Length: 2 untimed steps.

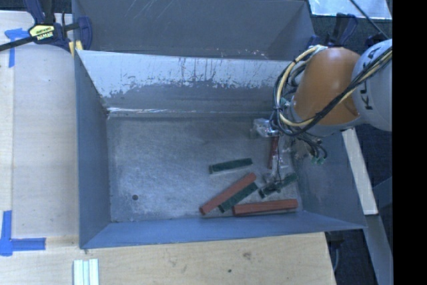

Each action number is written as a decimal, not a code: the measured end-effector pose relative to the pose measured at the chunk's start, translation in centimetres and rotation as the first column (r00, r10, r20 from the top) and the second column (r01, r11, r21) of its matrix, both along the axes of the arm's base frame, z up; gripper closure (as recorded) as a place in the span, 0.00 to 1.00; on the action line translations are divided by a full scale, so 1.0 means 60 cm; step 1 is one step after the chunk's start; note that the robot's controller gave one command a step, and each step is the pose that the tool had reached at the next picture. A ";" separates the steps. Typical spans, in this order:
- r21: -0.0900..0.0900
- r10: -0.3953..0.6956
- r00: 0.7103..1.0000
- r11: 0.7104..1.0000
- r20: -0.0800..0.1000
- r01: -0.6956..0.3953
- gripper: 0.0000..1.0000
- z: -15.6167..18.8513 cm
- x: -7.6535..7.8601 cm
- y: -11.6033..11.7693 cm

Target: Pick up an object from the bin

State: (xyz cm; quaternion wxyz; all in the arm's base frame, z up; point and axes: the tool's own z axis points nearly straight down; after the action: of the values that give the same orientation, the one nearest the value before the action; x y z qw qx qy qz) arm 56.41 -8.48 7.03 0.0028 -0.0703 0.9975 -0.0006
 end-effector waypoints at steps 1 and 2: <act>0.000 0.000 1.000 1.000 0.000 0.000 0.00 0.000 0.000 0.000; 0.001 0.165 0.986 0.986 0.004 -0.165 1.00 0.002 0.023 0.134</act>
Offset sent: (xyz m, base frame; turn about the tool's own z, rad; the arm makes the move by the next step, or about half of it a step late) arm 0.0119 0.0797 -0.0003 -0.1629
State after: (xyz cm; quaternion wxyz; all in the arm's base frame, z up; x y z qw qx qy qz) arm 57.79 -0.43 7.13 0.0049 -0.1528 0.9883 0.0002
